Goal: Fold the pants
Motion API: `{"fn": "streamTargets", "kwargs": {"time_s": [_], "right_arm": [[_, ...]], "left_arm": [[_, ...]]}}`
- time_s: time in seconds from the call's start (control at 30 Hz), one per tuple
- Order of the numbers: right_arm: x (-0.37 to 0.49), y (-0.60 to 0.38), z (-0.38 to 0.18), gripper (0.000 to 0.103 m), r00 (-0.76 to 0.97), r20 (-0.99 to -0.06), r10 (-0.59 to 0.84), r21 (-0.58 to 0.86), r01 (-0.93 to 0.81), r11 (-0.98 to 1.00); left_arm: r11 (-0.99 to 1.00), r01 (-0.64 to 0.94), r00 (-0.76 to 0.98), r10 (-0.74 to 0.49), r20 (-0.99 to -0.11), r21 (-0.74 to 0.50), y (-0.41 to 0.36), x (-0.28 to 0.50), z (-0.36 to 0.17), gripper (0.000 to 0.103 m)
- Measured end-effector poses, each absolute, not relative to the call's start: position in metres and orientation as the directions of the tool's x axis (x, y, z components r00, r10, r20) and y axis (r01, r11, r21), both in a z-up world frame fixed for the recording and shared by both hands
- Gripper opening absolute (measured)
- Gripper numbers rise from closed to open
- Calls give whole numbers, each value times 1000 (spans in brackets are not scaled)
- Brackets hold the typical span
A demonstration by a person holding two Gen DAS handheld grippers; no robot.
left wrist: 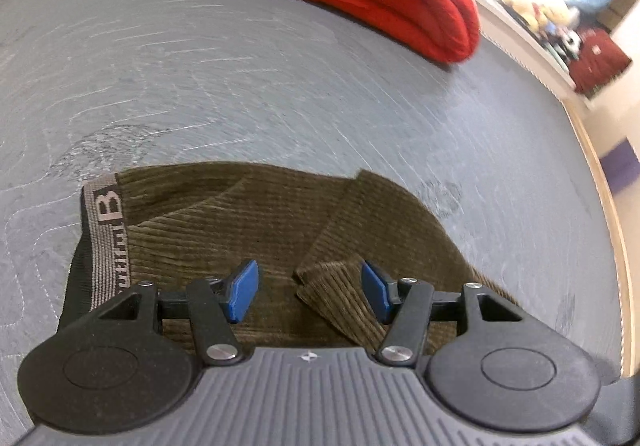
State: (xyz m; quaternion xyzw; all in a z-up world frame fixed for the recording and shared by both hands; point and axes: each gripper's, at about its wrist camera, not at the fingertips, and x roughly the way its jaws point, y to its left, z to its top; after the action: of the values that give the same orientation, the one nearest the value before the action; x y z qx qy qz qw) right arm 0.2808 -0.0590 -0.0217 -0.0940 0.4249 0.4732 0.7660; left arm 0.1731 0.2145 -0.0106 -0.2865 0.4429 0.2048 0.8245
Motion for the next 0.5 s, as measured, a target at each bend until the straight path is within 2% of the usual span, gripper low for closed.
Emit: {"fn": "streamTargets", "kwargs": {"time_s": [0.17, 0.37, 0.4, 0.47, 0.5], "right_arm": [[276, -9, -56, 39, 167, -823, 544, 161, -849, 503], [279, 24, -73, 41, 97, -840, 533, 172, -885, 433], [280, 29, -75, 40, 98, -847, 522, 163, -888, 430], [284, 37, -80, 30, 103, -857, 505, 151, -886, 437], [286, 38, -80, 20, 100, -858, 504, 155, -885, 439]], "left_arm": [[738, -611, 511, 88, -855, -289, 221, 176, -15, 63], [738, -620, 497, 109, -861, -265, 225, 176, -20, 63], [738, -622, 494, 113, -862, -259, 225, 177, -21, 63], [738, -627, 485, 122, -866, -247, 225, 177, -22, 63], [739, -628, 482, 125, -867, -242, 225, 178, -23, 63]]}}
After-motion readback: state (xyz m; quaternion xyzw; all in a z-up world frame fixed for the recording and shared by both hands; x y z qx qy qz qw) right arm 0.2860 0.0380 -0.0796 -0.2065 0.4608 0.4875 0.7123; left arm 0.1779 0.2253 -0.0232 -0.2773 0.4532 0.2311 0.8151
